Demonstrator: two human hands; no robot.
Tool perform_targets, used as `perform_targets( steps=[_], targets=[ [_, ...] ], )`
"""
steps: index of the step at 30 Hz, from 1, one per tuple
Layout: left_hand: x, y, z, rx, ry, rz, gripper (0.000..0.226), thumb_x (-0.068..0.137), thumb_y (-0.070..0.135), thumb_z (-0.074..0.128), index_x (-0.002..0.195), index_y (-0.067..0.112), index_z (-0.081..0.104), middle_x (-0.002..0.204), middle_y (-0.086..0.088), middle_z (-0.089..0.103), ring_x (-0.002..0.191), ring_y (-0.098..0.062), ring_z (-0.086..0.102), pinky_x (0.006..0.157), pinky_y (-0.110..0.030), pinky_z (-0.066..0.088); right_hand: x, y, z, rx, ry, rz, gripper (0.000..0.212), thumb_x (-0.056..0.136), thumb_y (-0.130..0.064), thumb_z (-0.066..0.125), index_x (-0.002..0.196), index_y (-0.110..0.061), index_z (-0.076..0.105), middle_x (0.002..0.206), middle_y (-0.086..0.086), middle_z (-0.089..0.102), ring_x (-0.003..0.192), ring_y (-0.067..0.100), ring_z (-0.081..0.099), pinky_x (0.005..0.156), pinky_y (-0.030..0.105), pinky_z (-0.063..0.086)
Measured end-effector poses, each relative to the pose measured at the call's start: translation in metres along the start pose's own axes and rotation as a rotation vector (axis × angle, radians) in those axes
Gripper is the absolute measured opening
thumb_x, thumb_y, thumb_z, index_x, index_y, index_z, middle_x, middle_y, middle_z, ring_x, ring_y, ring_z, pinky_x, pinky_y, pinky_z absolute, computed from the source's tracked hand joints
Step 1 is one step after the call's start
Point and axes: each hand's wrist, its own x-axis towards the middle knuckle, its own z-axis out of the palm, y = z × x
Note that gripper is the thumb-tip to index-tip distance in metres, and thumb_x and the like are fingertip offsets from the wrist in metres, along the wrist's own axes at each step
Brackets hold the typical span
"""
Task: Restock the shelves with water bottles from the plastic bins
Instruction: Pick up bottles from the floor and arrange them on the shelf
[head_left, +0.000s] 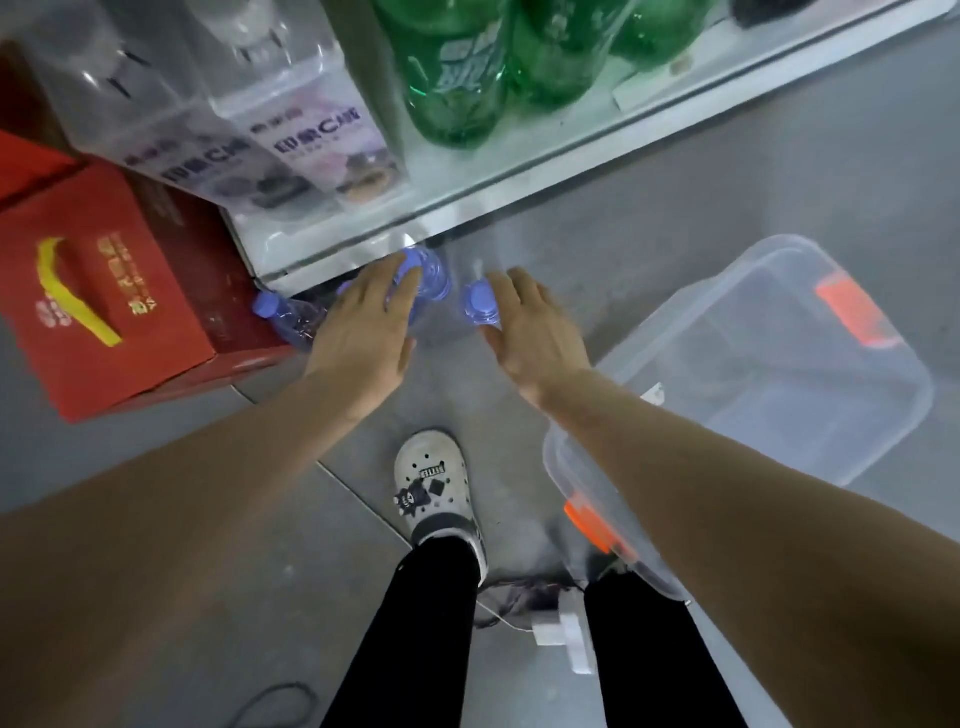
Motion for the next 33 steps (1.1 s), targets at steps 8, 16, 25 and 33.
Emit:
perform_targets(
  steps=[8,16,25,33],
  targets=[
    [0.009,-0.009,0.052,-0.005,0.043,-0.04,0.081,0.081,0.009,0.064,0.15,0.0,0.021,0.157,-0.019,0.019,0.137,-0.037,0.033,0.109,-0.046,0.037,0.028,0.011,0.048,0.186,0.025,0.024,0.017,0.096,-0.014,0.05,0.111,-0.007,0.051,0.114,0.013,0.053,0.095,0.036,0.051,0.069,0.031,0.025],
    [0.014,0.008,0.005,-0.059,-0.227,-0.108,0.08,0.084,0.012,0.065,0.151,0.007,0.022,0.159,-0.015,0.012,0.147,-0.033,0.011,0.114,-0.048,0.029,0.011,0.037,-0.031,0.425,-0.098,0.25,0.029,0.097,-0.025,0.056,0.122,-0.011,0.051,0.107,0.013,0.066,0.099,0.034,0.06,0.074,0.031,0.036],
    [-0.019,0.147,-0.17,-0.532,-0.393,-0.069,0.081,0.071,0.029,0.077,0.141,0.027,0.038,0.14,0.002,0.047,0.129,-0.021,0.045,0.104,-0.038,0.039,-0.096,0.003,-0.269,0.576,-0.067,0.165,0.03,0.092,-0.03,0.065,0.117,-0.021,0.052,0.106,0.004,0.064,0.1,0.025,0.063,0.095,0.044,0.047],
    [-0.071,0.258,-0.374,-0.768,-0.054,-0.151,0.069,0.068,0.039,0.084,0.126,0.028,0.049,0.115,0.016,0.062,0.098,-0.003,0.058,0.07,-0.002,0.035,-0.192,-0.067,-0.498,0.604,0.242,0.058,0.026,0.09,-0.039,0.065,0.102,-0.025,0.047,0.086,-0.002,0.059,0.072,0.013,0.055,0.072,0.029,0.05]
  ],
)
